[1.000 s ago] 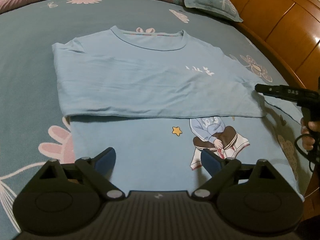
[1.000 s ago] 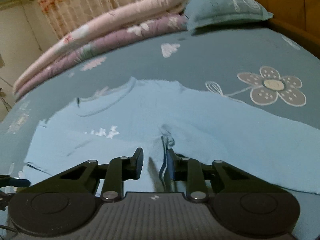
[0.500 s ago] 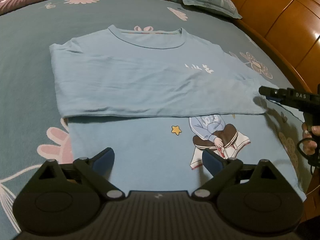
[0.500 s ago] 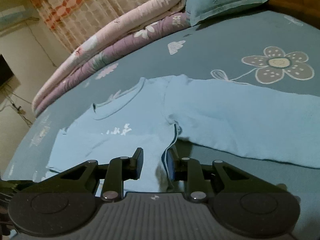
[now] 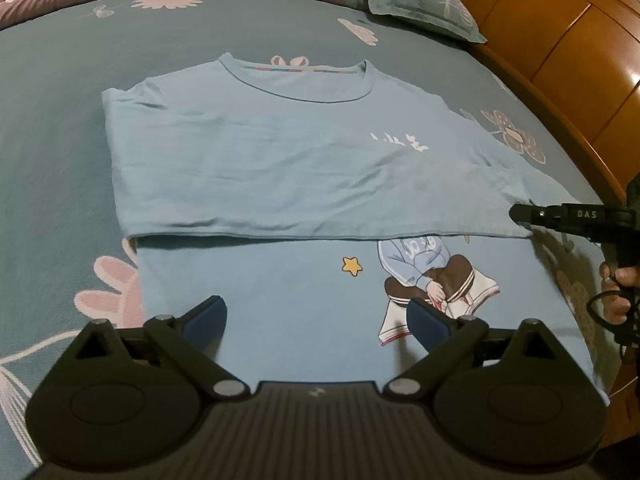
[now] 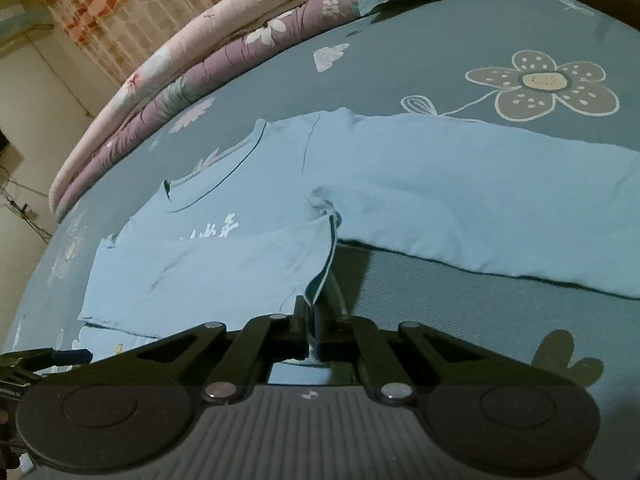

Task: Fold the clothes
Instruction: 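Lift the gripped shirt side with the right gripper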

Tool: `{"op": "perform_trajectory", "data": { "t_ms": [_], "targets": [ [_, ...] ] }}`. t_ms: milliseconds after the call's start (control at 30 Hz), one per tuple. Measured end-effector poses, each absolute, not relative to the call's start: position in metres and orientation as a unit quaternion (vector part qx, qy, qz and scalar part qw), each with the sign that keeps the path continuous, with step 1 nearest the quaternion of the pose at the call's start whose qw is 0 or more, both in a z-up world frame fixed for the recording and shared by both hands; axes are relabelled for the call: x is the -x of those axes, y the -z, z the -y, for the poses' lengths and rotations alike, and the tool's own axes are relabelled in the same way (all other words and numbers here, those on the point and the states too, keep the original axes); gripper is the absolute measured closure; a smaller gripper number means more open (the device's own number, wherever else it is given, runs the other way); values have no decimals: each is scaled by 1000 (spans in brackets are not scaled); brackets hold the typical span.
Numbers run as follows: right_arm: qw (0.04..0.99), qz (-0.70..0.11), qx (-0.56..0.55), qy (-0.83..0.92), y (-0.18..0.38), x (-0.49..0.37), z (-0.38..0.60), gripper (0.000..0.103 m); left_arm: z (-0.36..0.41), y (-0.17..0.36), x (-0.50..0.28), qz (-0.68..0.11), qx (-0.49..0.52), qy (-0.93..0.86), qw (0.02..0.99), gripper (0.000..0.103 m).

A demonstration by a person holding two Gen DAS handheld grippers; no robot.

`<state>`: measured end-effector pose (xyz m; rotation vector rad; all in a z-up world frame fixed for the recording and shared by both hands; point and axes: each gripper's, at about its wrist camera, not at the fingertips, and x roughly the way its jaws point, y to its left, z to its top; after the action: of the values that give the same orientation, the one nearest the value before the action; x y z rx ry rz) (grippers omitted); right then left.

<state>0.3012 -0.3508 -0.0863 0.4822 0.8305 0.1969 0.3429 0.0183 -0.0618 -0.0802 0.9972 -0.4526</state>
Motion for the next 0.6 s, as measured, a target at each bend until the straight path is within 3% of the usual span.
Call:
{"op": "perform_trajectory", "data": {
  "t_ms": [600],
  "targets": [
    [832,-449,-316,-78,71,-262,371,99,-36,55,-336,-451,66,211,864,8]
  ]
}}
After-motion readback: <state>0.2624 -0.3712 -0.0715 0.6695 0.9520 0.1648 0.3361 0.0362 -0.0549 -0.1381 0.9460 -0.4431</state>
